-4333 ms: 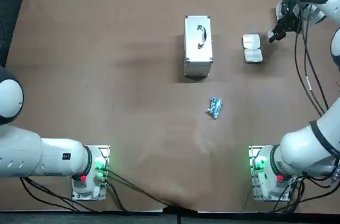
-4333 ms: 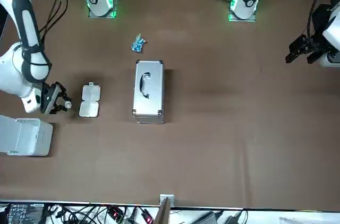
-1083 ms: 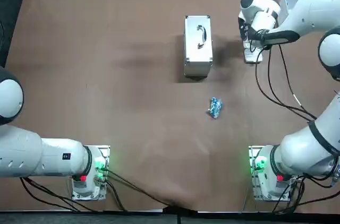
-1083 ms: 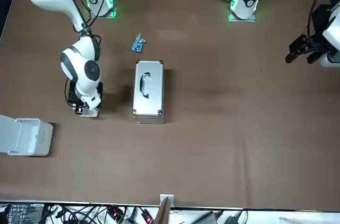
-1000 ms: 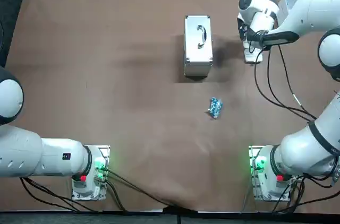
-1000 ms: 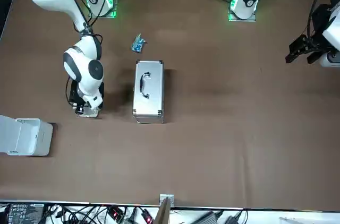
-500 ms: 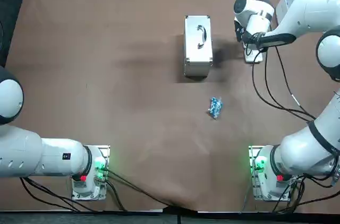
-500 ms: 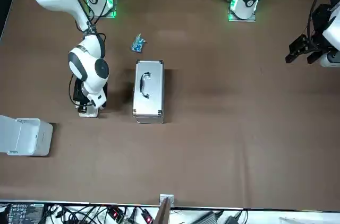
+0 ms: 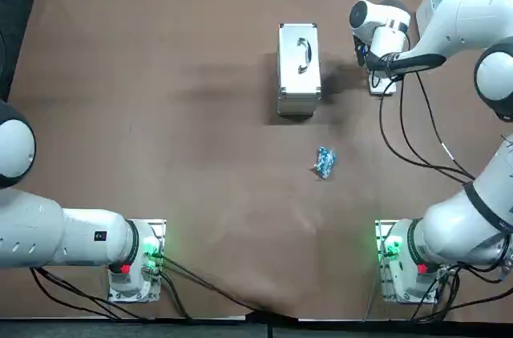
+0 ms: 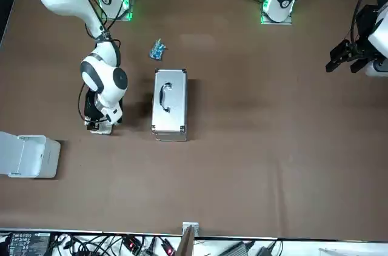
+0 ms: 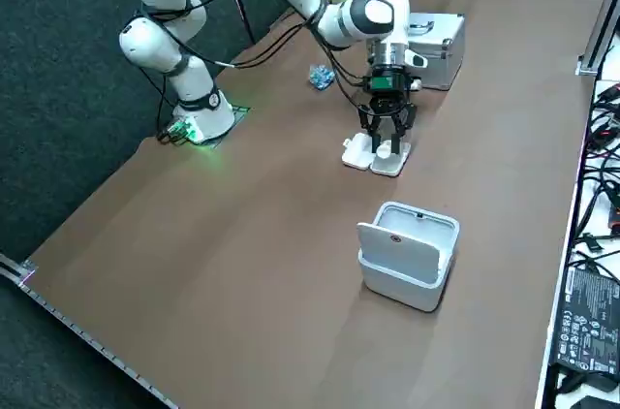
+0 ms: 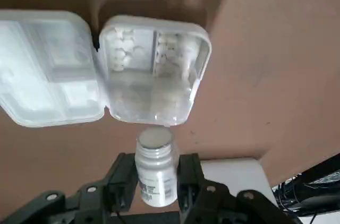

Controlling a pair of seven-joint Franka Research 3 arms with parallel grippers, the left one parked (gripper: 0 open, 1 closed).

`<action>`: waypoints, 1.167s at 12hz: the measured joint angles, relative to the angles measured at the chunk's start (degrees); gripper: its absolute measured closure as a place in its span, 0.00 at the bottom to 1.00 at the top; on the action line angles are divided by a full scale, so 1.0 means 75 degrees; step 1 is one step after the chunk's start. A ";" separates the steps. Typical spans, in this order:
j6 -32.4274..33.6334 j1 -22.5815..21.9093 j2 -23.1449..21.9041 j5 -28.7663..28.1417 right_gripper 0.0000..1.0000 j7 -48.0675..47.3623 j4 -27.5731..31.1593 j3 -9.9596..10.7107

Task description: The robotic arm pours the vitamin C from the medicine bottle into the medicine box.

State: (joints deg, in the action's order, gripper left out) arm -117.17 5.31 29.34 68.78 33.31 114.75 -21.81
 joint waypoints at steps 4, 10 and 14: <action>0.0268 -0.0046 0.0081 0.0143 0.57 -0.0048 -0.0092 -0.0143; 0.0399 -0.0052 0.0308 0.0429 0.57 -0.0210 -0.0302 -0.0159; 0.0405 -0.0048 0.0366 0.0444 0.57 -0.0271 -0.0343 -0.0160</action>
State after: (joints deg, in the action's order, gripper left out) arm -114.13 4.95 32.08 72.11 31.28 112.17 -23.01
